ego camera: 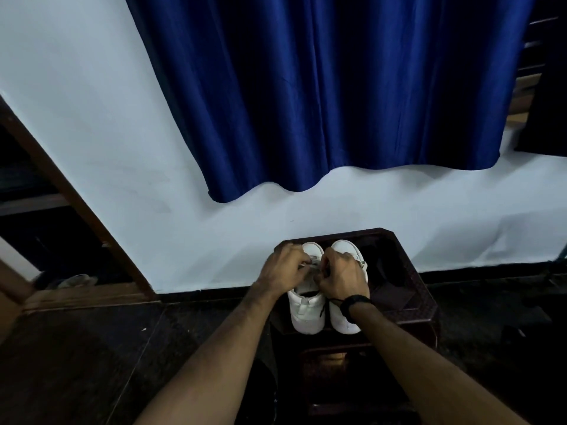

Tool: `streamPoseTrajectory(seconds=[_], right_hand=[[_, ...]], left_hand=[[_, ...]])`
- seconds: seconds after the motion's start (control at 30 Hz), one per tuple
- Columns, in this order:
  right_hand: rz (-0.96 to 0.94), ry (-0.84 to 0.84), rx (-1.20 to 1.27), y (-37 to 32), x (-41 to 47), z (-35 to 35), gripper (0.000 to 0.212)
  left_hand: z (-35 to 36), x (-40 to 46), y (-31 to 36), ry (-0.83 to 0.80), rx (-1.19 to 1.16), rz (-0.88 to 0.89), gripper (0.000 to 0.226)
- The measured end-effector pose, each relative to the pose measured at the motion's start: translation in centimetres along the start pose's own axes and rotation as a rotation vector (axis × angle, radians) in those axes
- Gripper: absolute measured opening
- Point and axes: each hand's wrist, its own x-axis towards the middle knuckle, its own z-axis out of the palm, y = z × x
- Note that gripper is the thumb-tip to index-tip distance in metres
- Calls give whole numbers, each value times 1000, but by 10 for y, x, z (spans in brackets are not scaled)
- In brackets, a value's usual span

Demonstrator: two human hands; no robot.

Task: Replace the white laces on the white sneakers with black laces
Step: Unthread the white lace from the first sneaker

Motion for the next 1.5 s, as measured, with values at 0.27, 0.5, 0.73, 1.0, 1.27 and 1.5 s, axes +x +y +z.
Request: streamPoseTrajectory(seconds=[0.27,0.5,0.73,1.0,1.27,1.5], right_hand=[[43,-7,-16,-3,0,1,8],[47,-1,-18,-5,-1,0,9],[61,-26,-5,-8,-4,-5,10],[23,0,-50,-15,-8,-14,10],[12,15,-55,-10,-6,-7,6],[-150,-19,-144,-6,0,-1,25]], left_hand=[[-24,-1,2,617,-210,-381,12],[-13,-16,-10,543,-217,-669,22],[4,-5,5,-38,57,-5,25],[-4,-2,3,642,-375,-436,15],[-49,-5,-40,716,-563,-1073,20],[4,-25,6,288,-415,-685,41]])
